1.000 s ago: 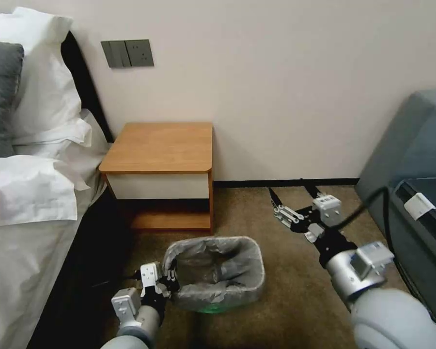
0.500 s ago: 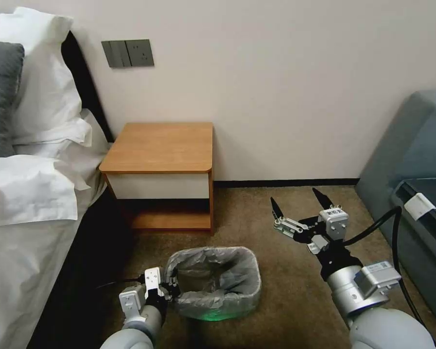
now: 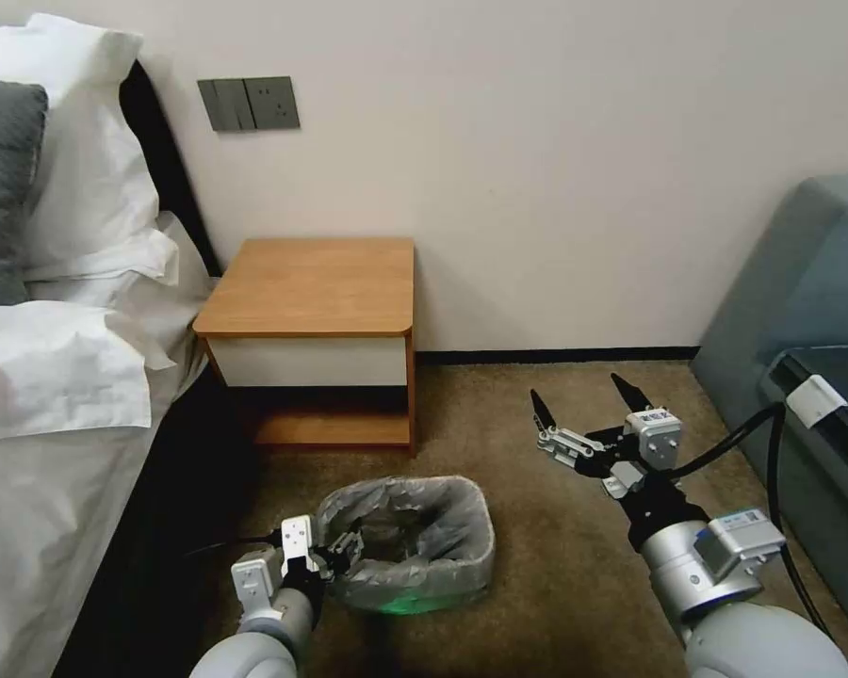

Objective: Pick up the garbage bag from the table and place it over the trash can.

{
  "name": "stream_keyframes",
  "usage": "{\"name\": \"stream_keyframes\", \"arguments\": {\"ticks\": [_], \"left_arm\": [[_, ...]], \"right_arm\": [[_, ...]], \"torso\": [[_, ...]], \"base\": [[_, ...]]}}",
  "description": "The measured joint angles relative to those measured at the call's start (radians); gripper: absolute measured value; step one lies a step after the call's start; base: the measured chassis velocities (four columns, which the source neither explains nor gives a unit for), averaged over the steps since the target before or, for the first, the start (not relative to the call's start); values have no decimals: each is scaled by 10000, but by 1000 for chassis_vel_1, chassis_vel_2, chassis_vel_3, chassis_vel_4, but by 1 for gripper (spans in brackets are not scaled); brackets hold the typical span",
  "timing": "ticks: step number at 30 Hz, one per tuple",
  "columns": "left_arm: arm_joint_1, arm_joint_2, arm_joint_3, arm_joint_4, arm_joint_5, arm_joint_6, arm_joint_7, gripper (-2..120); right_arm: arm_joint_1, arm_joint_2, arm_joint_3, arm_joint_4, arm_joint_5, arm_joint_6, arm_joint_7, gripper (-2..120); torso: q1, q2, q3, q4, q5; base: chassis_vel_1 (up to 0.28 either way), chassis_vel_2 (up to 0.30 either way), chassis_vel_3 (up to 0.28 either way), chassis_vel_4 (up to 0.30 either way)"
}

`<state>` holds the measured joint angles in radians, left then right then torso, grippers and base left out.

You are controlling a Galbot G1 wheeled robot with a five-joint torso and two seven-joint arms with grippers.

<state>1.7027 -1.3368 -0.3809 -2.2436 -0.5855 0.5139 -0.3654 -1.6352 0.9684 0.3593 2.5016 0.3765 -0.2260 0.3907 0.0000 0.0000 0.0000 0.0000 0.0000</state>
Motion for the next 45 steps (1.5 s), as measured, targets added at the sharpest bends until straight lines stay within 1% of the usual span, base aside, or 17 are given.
{"name": "stream_keyframes", "arguments": {"ticks": [1, 5, 16, 19, 21, 23, 24, 25, 27, 28, 29, 31, 32, 33, 36, 41, 45], "left_arm": [[0, 0, 0, 0, 0, 0, 0, 82], [92, 67, -91, -131, 481, -125, 116, 97], [349, 53, -145, -373, 1091, -410, 208, 100], [407, 23, -132, -377, 1464, -810, 234, 100], [448, -50, -191, -209, 2486, -2135, 408, 100], [484, -134, -372, 65, 3750, -3976, 722, 100], [484, -134, -372, 65, 3750, -3976, 722, 100], [579, -173, -420, 123, 4200, -4923, 1062, 100], [814, -247, -561, 135, 4521, -6255, 1713, 100], [814, -247, -561, 135, 4521, -6255, 1713, 100], [993, -305, -668, 84, 4492, -6811, 2123, 100], [1300, -339, -1307, -27, 4199, -7464, 2615, 100], [1474, -345, -1727, -65, 4049, -7674, 2768, 100], [1474, -345, -1727, -65, 4049, -7674, 2768, 100], [2138, -382, -2929, -205, 3194, -8066, 3006, 100], [3010, -366, -3385, -346, 2823, -8050, 3246, 100], [3055, -358, -3388, -356, 2862, -8011, 3267, 100]], "right_arm": [[0, 0, 0, 0, 0, 0, 0, 100], [-180, 228, 104, 0, -33, 87, 35, 100], [-382, 654, -22, -23, -415, 524, -2, 100], [-380, 715, -57, -36, -488, 537, -10, 100], [-499, 901, 8, -186, -775, 702, -53, 100], [-855, 1253, 299, -612, -1226, 1332, -364, 100], [-855, 1253, 299, -612, -1226, 1332, -364, 100], [-1111, 1476, 526, -850, -1456, 1792, -726, 100], [-1656, 1967, 971, -1291, -1914, 2752, -1509, 100], [-1656, 1967, 971, -1291, -1914, 2752, -1509, 100], [-2010, 2277, 1214, -1525, -2150, 3408, -1960, 100], [-2468, 2772, 1521, -1826, -2455, 4242, -2458, 100], [-2651, 3050, 1638, -1919, -2620, 4572, -2644, 100], [-2651, 3050, 1638, -1919, -2620, 4572, -2644, 100], [-3138, 3946, 1795, -1960, -3080, 5286, -2857, 100], [-3502, 4318, 1832, -1841, -3336, 5433, -2855, 100], [-3506, 4317, 1832, -1824, -3343, 5428, -2849, 100]], "torso": [[0, 0, 0, 0, 0], [0, 0, 0, 0, 0], [0, 0, 0, 0, -1], [0, 0, 0, 0, -1], [0, 0, 0, 1, -1], [0, 0, 1, 2, 0], [0, 0, 1, 2, 0], [0, 0, 0, 1, -1], [0, 0, 0, -2, 3], [0, 0, 0, -2, 3], [0, 0, 0, -2, 0], [0, 0, 0, -1, 0], [0, 0, 0, -1, 2], [0, 0, 0, -1, 2], [0, 0, -1, 0, -2], [0, 0, 0, 2, -3], [0, 0, 0, 1, -1]], "base": [[0, 0, 0, 0], [0, 0, 0, 0], [0, 0, 0, 0], [0, 0, 0, 0], [0, 0, 0, 0], [0, 0, 0, 0], [0, 0, 0, 0], [0, 0, 0, 0], [0, 0, 0, 0], [0, 0, 0, 0], [0, 0, 0, 0], [0, 0, 0, 0], [0, 0, 0, 0], [0, 0, 0, 0], [0, 0, 0, 0], [0, 0, 0, 0], [0, 0, 0, 0]]}}
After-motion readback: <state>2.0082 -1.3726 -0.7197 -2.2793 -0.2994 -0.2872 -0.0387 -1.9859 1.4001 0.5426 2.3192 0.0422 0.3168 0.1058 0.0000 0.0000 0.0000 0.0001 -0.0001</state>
